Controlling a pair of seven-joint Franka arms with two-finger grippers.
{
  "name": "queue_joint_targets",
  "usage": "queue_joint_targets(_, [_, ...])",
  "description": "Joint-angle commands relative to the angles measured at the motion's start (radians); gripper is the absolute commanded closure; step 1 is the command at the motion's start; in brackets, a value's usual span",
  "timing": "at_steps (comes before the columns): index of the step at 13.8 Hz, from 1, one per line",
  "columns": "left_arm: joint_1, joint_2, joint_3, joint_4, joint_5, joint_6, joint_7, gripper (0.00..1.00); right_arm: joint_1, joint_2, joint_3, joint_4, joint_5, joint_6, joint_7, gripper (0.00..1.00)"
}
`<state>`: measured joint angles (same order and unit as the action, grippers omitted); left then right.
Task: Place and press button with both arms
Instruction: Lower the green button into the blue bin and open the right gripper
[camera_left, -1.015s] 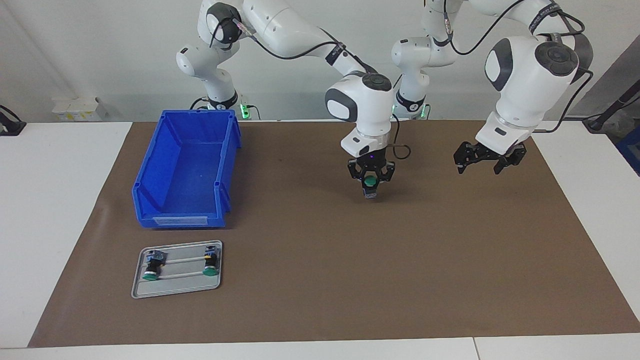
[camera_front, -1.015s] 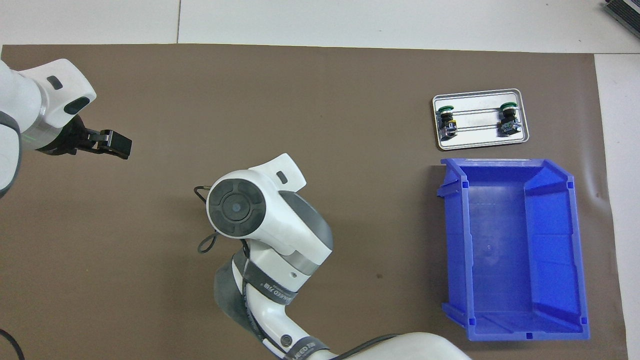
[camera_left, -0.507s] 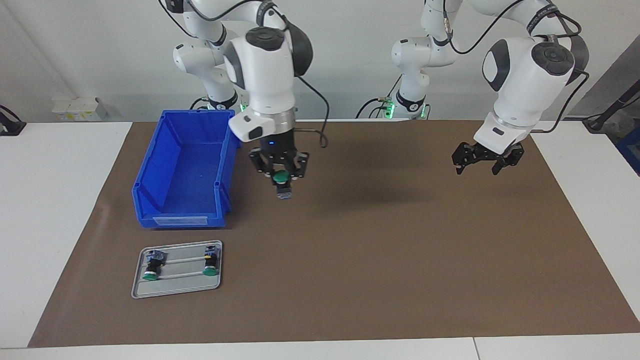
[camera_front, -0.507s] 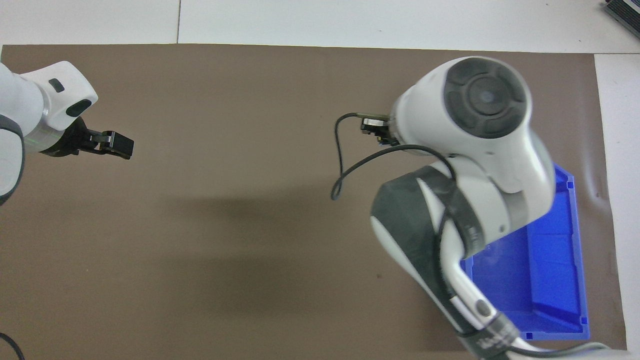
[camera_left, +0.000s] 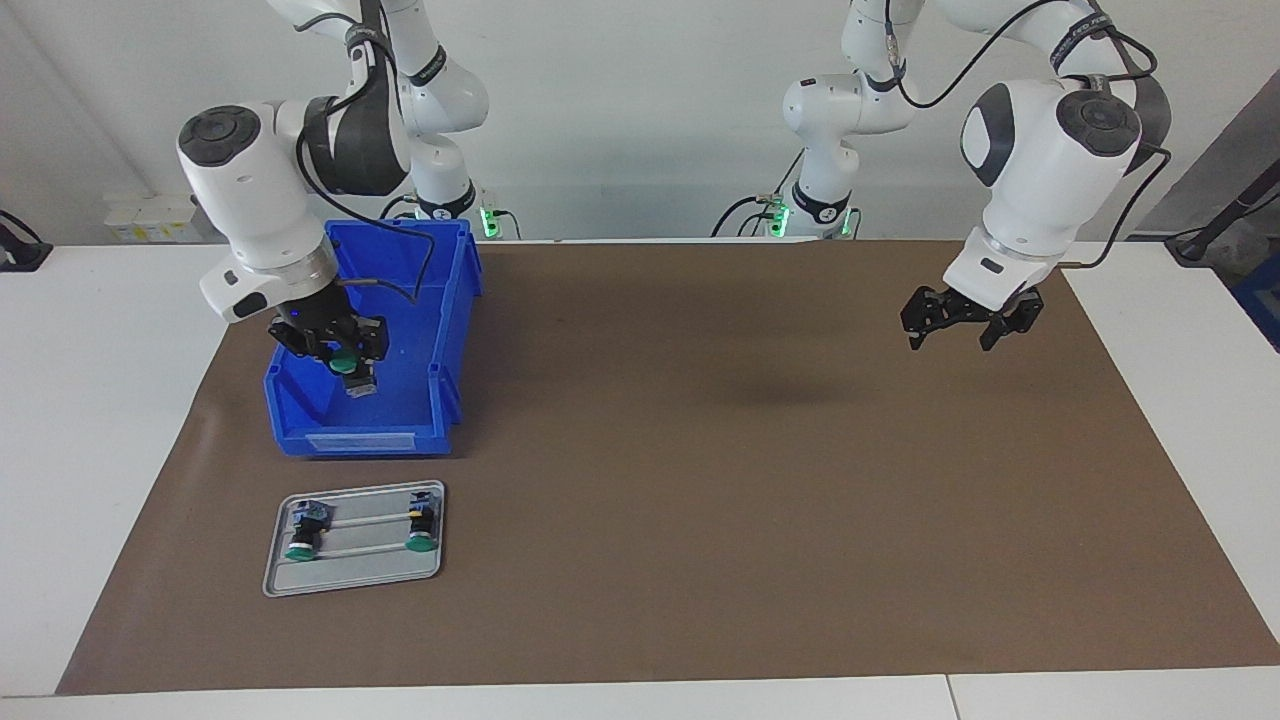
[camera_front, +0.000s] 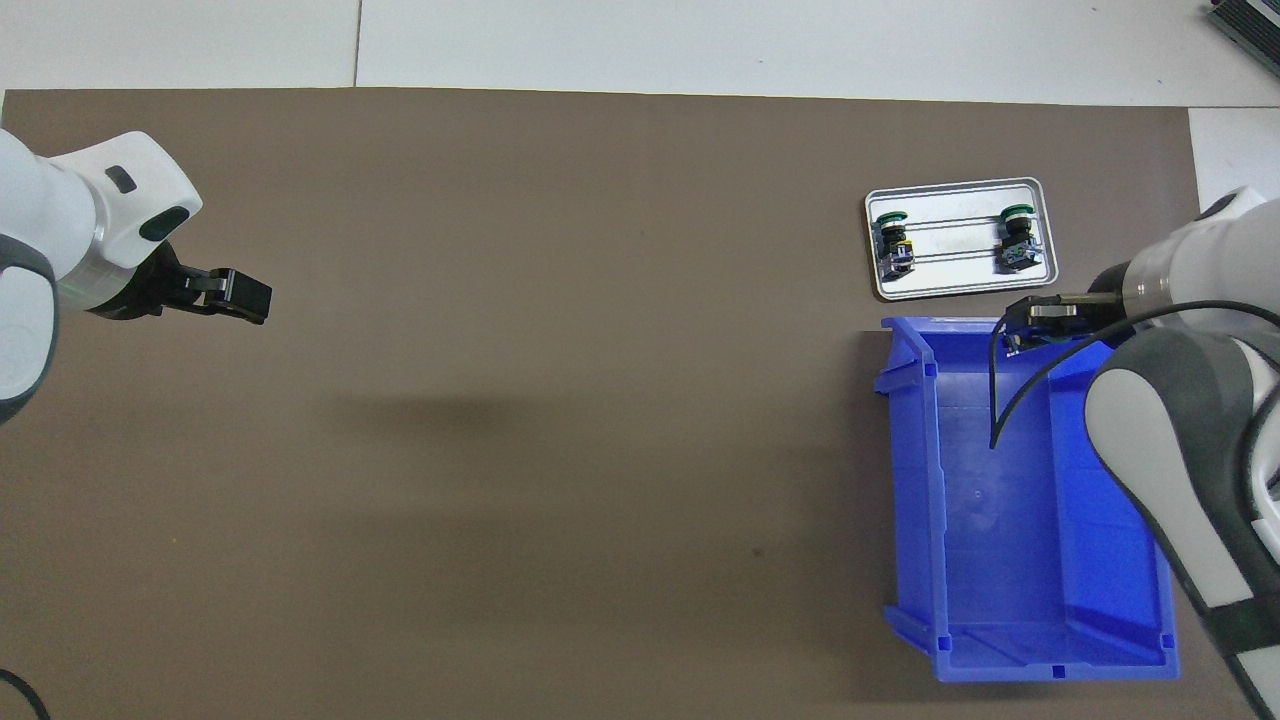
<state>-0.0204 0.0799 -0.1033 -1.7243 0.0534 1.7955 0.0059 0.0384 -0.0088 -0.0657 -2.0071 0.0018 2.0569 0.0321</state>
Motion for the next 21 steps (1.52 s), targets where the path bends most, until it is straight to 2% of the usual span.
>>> queue_joint_targets(1, [-0.003, -0.039, -0.001, -0.046, -0.007, 0.03, -0.006, 0.0, -0.023, -0.128, 0.018, -0.266, 0.027, 0.162, -0.057, 1.0])
queue_joint_targets(6, [0.026, -0.039, 0.001, -0.041, -0.007, 0.028, -0.004, 0.0, -0.023, -0.095, 0.017, -0.41, 0.026, 0.348, -0.072, 1.0])
queue_joint_targets(10, [0.042, -0.04, 0.001, -0.04, -0.007, 0.028, -0.004, 0.0, -0.035, -0.076, 0.015, -0.444, 0.027, 0.387, -0.098, 1.0])
queue_joint_targets(11, [0.042, -0.04, 0.001, -0.038, -0.007, 0.03, -0.004, 0.0, -0.038, -0.074, 0.015, -0.444, 0.026, 0.387, -0.097, 0.92])
queue_joint_targets(13, [0.042, -0.045, 0.001, -0.038, -0.007, 0.028, -0.004, 0.0, -0.04, -0.074, 0.015, -0.44, 0.026, 0.385, -0.086, 0.0])
queue_joint_targets(16, [0.042, -0.046, 0.001, -0.038, -0.007, 0.028, -0.004, 0.0, -0.038, -0.121, 0.014, -0.408, 0.026, 0.352, -0.081, 0.0])
queue_joint_targets(17, [0.042, -0.046, 0.001, -0.038, -0.007, 0.028, -0.004, 0.0, -0.038, -0.143, 0.011, -0.374, 0.026, 0.285, -0.077, 0.0])
queue_joint_targets(21, [0.042, -0.051, 0.001, -0.04, -0.007, 0.028, -0.004, 0.0, -0.074, -0.155, 0.006, -0.126, 0.024, 0.037, -0.072, 0.0])
